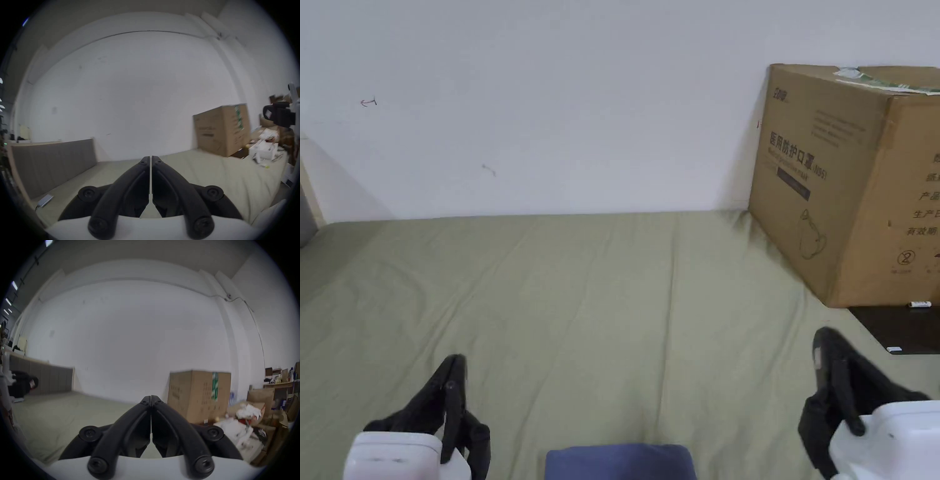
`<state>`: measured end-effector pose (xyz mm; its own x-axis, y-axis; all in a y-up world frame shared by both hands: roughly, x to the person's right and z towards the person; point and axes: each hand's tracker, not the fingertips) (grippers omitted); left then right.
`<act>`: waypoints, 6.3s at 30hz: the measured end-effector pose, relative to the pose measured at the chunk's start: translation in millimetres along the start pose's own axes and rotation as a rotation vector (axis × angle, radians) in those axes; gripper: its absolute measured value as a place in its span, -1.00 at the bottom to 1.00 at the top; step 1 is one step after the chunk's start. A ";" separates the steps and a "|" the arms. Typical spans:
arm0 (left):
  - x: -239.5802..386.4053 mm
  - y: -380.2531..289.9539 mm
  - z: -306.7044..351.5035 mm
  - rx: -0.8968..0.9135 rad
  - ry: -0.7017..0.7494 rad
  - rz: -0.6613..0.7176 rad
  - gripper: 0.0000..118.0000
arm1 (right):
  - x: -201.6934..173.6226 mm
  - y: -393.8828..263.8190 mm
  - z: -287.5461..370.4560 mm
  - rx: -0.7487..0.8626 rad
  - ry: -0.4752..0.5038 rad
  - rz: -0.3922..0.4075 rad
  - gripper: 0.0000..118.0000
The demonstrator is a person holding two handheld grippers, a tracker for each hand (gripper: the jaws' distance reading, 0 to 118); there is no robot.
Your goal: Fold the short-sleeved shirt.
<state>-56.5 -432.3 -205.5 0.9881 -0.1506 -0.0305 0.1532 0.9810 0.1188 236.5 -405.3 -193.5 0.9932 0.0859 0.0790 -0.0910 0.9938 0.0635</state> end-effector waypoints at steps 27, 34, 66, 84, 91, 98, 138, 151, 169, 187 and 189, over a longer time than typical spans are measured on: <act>-57.8 -26.7 -16.9 -0.430 -0.199 0.272 -0.96 | -34.2 -139.2 -148.8 -1.217 0.509 -0.030 -1.00; -120.2 -127.2 -102.0 -0.943 -0.563 0.890 -0.74 | -43.6 -179.4 -168.4 -1.302 0.417 -0.135 -1.00; -211.0 -130.9 -221.6 -1.314 -0.372 0.139 -0.62 | -7.1 -102.4 -87.9 -0.930 0.369 -0.287 -1.00; -317.5 -155.5 -231.4 -1.267 0.231 -0.366 0.90 | -9.9 -96.5 -88.2 -0.974 0.302 -0.162 -1.00; -249.7 -80.0 -156.2 -0.880 0.069 0.131 0.62 | -7.9 -76.1 -79.2 -0.868 0.315 -0.198 -1.00; -119.1 -31.2 -73.3 -0.596 -0.145 0.349 -1.00 | -9.8 -34.0 -56.2 -0.711 0.358 -0.207 -1.00; 2.6 79.1 4.2 0.017 -0.073 0.144 1.00 | -11.9 45.5 4.3 -0.017 0.079 -0.074 1.00; -5.4 83.0 5.5 0.039 -0.107 0.107 1.00 | -13.8 42.7 -1.4 -0.067 0.097 -0.094 1.00; -6.5 86.9 -1.3 -0.012 -0.006 0.158 1.00 | -20.0 38.4 -2.3 -0.101 0.108 -0.084 1.00; 4.5 94.3 -13.3 -0.228 0.012 0.204 1.00 | -24.6 33.4 -7.4 -0.151 0.138 -0.068 1.00; 5.5 92.0 -15.1 -0.250 0.012 0.191 1.00 | -25.4 32.6 -7.9 -0.156 0.141 -0.069 1.00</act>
<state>-37.2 -341.0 -209.8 0.9983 0.0394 -0.0435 -0.0445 0.9913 -0.1242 208.9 -374.5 -201.2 0.9980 0.0153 -0.0609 -0.0208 0.9956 -0.0918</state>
